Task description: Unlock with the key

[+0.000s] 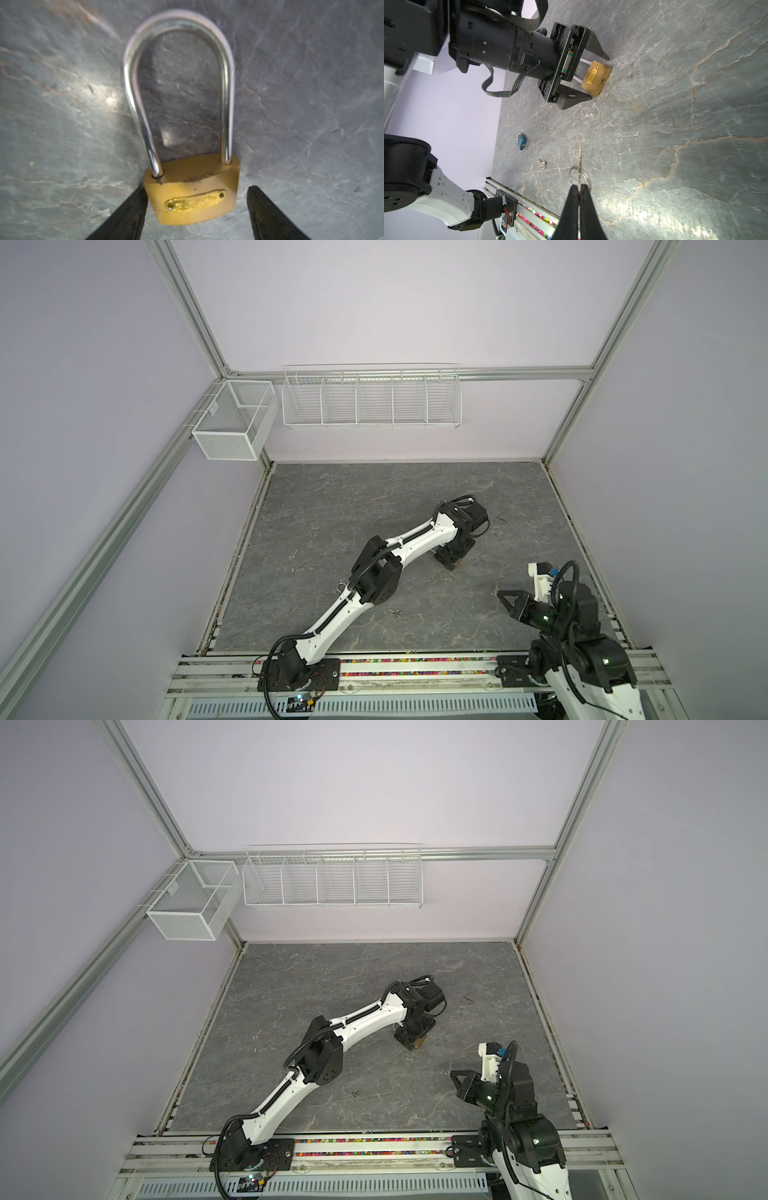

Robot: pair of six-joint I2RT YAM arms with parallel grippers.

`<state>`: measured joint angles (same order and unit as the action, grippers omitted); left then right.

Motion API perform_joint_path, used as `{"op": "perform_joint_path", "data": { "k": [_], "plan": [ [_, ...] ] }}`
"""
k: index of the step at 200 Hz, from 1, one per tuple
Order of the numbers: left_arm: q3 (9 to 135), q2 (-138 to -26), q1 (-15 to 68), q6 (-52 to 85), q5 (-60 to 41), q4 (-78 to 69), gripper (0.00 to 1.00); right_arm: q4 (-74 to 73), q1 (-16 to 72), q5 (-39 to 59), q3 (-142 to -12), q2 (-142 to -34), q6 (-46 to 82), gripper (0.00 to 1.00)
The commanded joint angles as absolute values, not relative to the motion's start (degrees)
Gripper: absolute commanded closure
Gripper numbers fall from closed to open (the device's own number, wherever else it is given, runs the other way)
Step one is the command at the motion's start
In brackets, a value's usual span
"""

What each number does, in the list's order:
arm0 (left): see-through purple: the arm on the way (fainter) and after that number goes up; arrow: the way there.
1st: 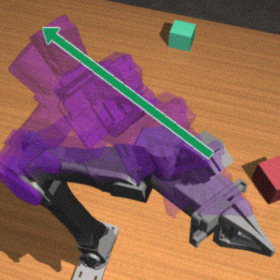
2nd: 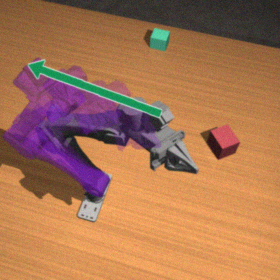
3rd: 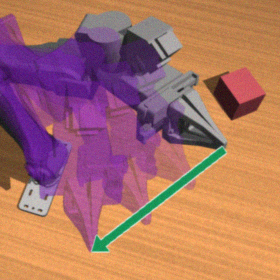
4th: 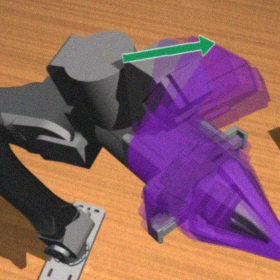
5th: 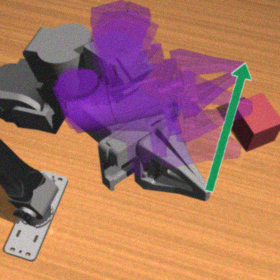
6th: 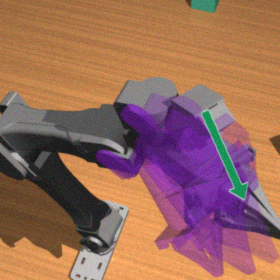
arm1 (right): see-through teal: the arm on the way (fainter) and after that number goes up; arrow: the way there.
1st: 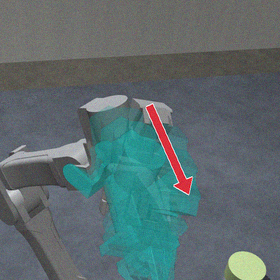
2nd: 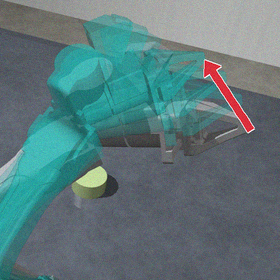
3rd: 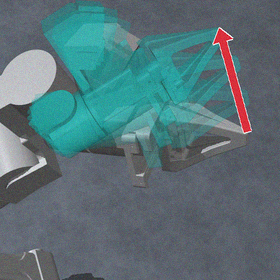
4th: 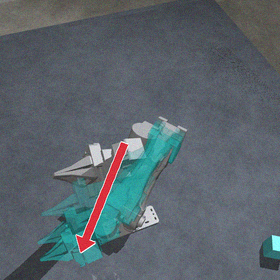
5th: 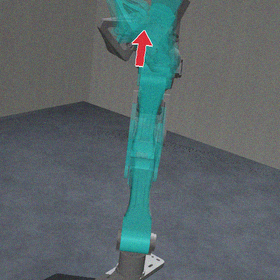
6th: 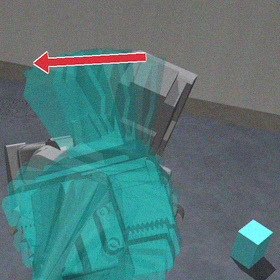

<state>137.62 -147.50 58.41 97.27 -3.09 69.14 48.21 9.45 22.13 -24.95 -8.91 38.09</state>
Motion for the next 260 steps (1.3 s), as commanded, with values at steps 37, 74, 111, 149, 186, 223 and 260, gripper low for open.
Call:
{"op": "perform_joint_path", "data": {
  "k": [37, 74, 111, 149, 186, 223, 260],
  "plan": [
    [141.3, -151.4, 57.4, 99.3, -4.2, 74.5, 0.25, 46.0, 9.1, 22.6, -26.4, -9.9, 37.6, 0.94],
    [143.8, -153.8, 57.2, 99.3, -4.2, 78.2, 0.26, 43.5, 9.1, 23.7, -26.4, -11.7, 37.6, 0.94],
    [145.5, -156.0, 57.4, 98.4, -4.6, 81.8, 0.27, 41.4, 9.1, 24.9, -26.5, -13.8, 37.0, 0.94],
    [142.8, -155.0, 57.5, 97.7, -3.6, 83.2, 0.29, 40.5, 9.1, 26.0, -26.0, -15.0, 36.0, 0.94],
    [137.0, -151.9, 57.8, 95.0, -3.6, 83.5, 0.34, 40.0, 9.1, 26.3, -25.7, -14.7, 36.6, 0.94],
    [127.6, -147.3, 57.8, 92.6, -4.1, 83.2, 0.34, 40.7, 9.1, 26.3, -25.8, -14.5, 36.6, 0.94],
    [116.7, -141.2, 57.9, 89.3, -4.2, 81.5, 0.3, 40.7, 9.0, 26.2, -25.3, -13.9, 36.8, 0.94]
  ]
}}
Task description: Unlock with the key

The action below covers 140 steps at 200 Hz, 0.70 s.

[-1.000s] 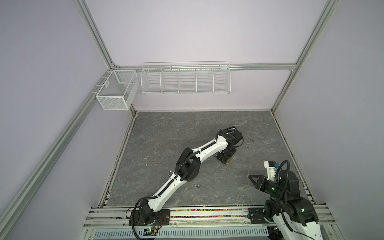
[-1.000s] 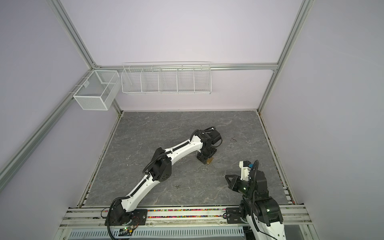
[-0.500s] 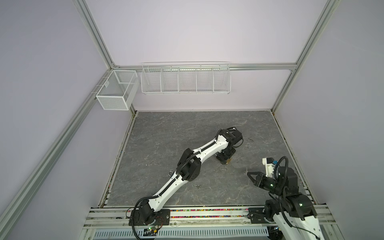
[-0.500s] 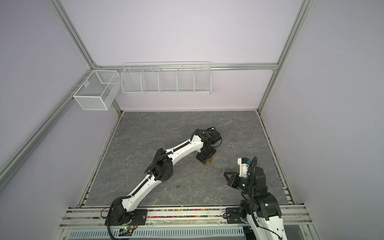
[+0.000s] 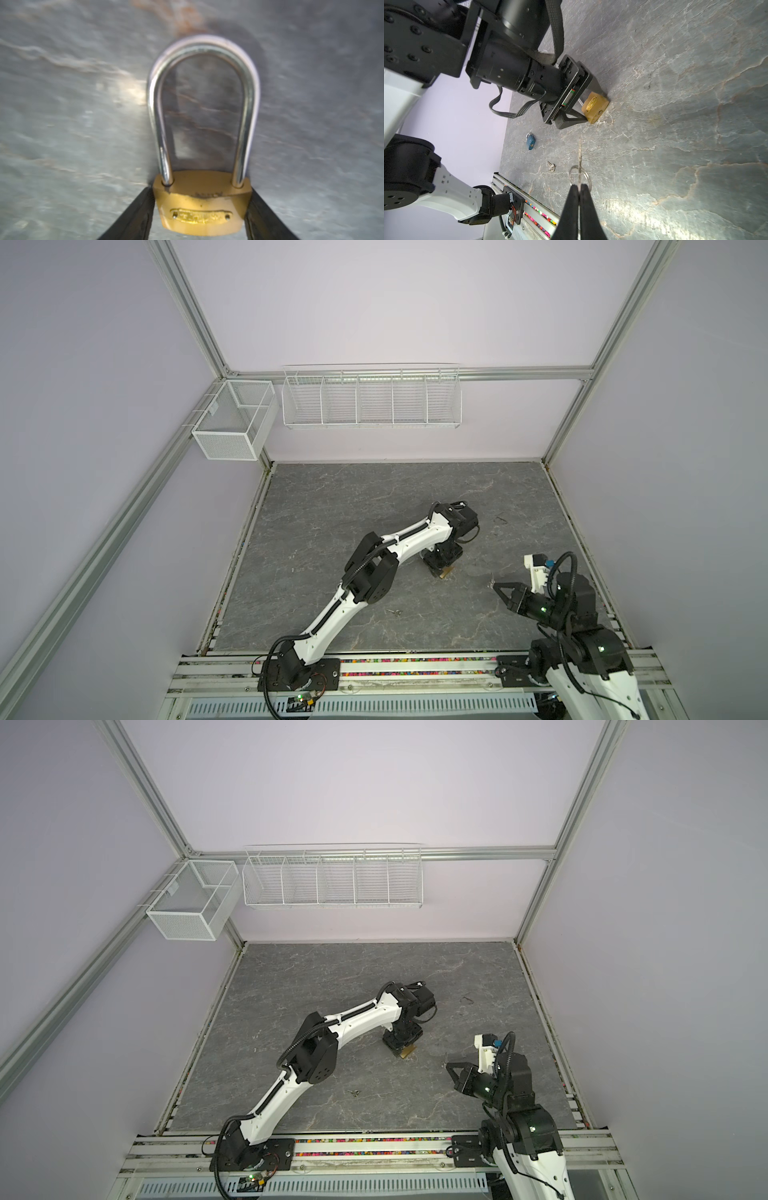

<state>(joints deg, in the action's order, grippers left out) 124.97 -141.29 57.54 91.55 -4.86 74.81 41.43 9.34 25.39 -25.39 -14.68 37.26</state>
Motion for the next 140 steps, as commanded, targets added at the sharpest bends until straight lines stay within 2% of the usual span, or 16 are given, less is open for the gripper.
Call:
{"op": "perform_joint_path", "data": {
  "k": [1, 19, 66, 140],
  "plan": [
    [116.4, -141.0, 57.9, 89.2, -4.3, 81.2, 0.3, 40.7, 9.0, 26.2, -25.3, -13.9, 36.8, 0.94],
    [112.7, -139.0, 57.9, 89.1, -5.4, 77.4, 0.28, 40.6, 9.0, 26.4, -25.0, -14.0, 37.0, 0.94],
    [114.0, -139.1, 59.5, 89.5, -6.1, 76.6, 0.25, 40.3, 9.0, 26.2, -25.0, -14.6, 36.9, 0.94],
    [112.0, -139.4, 59.5, 89.6, -6.2, 71.6, 0.28, 42.4, 9.0, 26.0, -24.3, -13.3, 36.6, 0.94]
  ]
}}
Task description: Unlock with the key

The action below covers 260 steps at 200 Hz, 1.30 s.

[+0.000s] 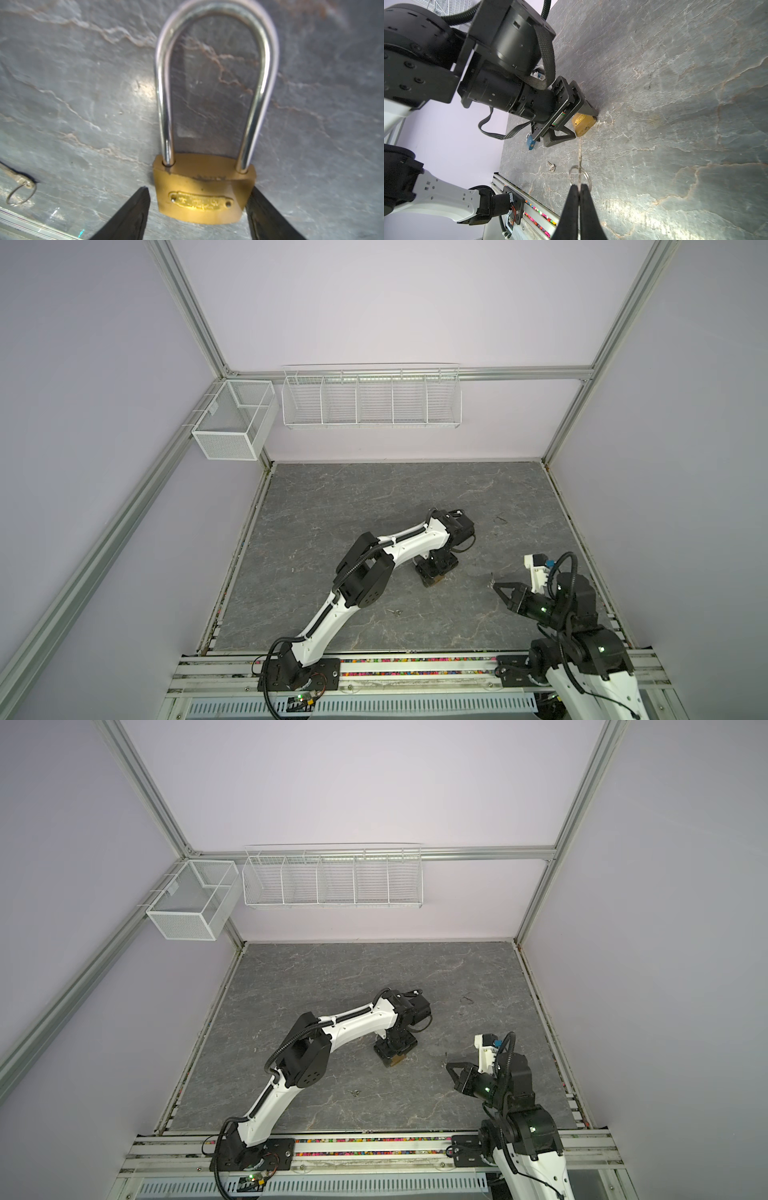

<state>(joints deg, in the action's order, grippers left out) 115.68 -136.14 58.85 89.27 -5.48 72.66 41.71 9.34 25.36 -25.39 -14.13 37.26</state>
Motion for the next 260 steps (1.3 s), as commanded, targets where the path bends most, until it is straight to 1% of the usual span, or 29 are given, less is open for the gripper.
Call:
{"op": "perform_joint_path", "data": {
  "k": [1, 34, 120, 185, 210, 239, 260],
  "plan": [
    [111.8, -139.3, 59.5, 89.6, -6.2, 71.5, 0.28, 42.4, 9.0, 26.0, -24.3, -13.3, 36.7, 0.94],
    [106.5, -137.6, 58.6, 89.9, -6.7, 67.3, 0.3, 42.3, 9.0, 25.9, -24.2, -13.4, 36.5, 0.94],
    [100.1, -134.3, 57.8, 88.1, -3.1, 64.1, 0.3, 40.3, 9.0, 25.8, -23.2, -15.3, 36.8, 0.94],
    [99.1, -134.9, 57.3, 86.7, -3.9, 61.8, 0.31, 40.6, 9.0, 25.8, -22.9, -15.3, 37.0, 0.94],
    [97.9, -134.9, 56.8, 86.0, -3.2, 60.1, 0.35, 41.2, 9.0, 25.8, -22.9, -15.2, 36.9, 0.94],
    [95.2, -134.1, 56.7, 85.5, -2.3, 56.6, 0.38, 42.7, 9.0, 25.7, -22.4, -14.5, 36.4, 0.94],
    [93.0, -132.9, 56.7, 84.8, -0.6, 53.8, 0.43, 39.9, 9.0, 28.6, -20.4, -13.4, 37.3, 0.94]
  ]
}}
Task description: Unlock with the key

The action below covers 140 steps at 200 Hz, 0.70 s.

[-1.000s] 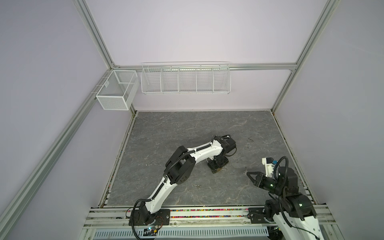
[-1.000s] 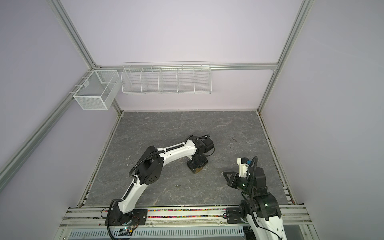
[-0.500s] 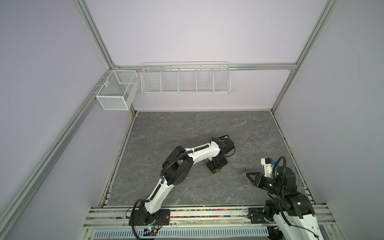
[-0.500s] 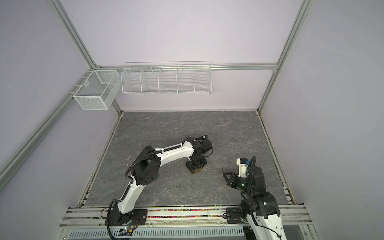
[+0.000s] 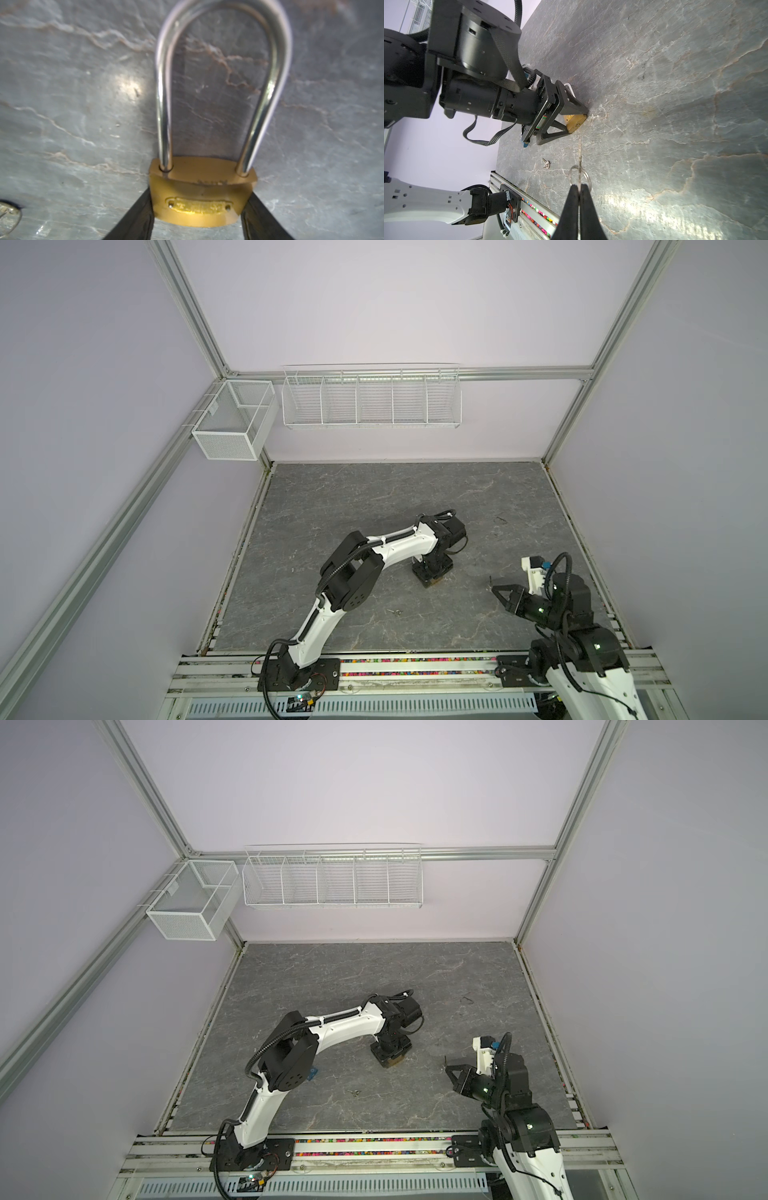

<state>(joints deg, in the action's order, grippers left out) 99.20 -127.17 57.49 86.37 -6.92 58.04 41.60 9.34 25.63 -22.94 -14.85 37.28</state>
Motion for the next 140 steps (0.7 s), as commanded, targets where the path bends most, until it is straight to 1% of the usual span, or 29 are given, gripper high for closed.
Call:
{"op": "perform_joint_path", "data": {
  "k": [1, 12, 25, 38, 56, 73, 87, 111, 140],
  "plan": [
    [92.8, -132.8, 56.7, 84.8, -0.6, 53.7, 0.43, 39.6, 9.0, 29.0, -20.3, -13.2, 37.4, 0.94],
    [91.7, -132.6, 56.6, 84.2, 0.1, 52.3, 0.46, 36.8, 9.0, 31.6, -19.1, -11.4, 38.1, 0.94],
    [89.7, -132.2, 56.5, 83.6, 1.1, 49.9, 0.5, 35.7, 9.0, 32.4, -18.4, -8.3, 38.7, 0.94],
    [87.4, -131.0, 56.3, 83.4, 1.5, 47.2, 0.58, 36.3, 9.0, 32.7, -18.4, -6.2, 38.5, 0.94],
    [84.8, -128.3, 56.3, 83.1, 2.4, 44.8, 0.72, 35.9, 9.0, 33.8, -17.9, -6.5, 37.9, 0.94],
    [84.2, -125.5, 56.3, 81.9, 3.6, 45.0, 0.86, 31.7, 9.0, 35.6, -15.9, -8.1, 39.0, 0.94],
    [84.0, -122.8, 56.3, 80.7, 4.7, 45.8, 1.0, 27.6, 9.0, 36.5, -14.1, -9.6, 39.9, 0.94],
    [83.3, -118.2, 56.3, 80.1, 5.8, 47.1, 1.0, 22.2, 9.1, 37.4, -12.3, -11.5, 39.7, 0.94],
    [78.9, -111.9, 56.7, 80.5, 3.5, 38.3, 1.0, 16.4, 10.3, 36.1, -10.9, -13.2, 39.6, 0.94]
  ]
}}
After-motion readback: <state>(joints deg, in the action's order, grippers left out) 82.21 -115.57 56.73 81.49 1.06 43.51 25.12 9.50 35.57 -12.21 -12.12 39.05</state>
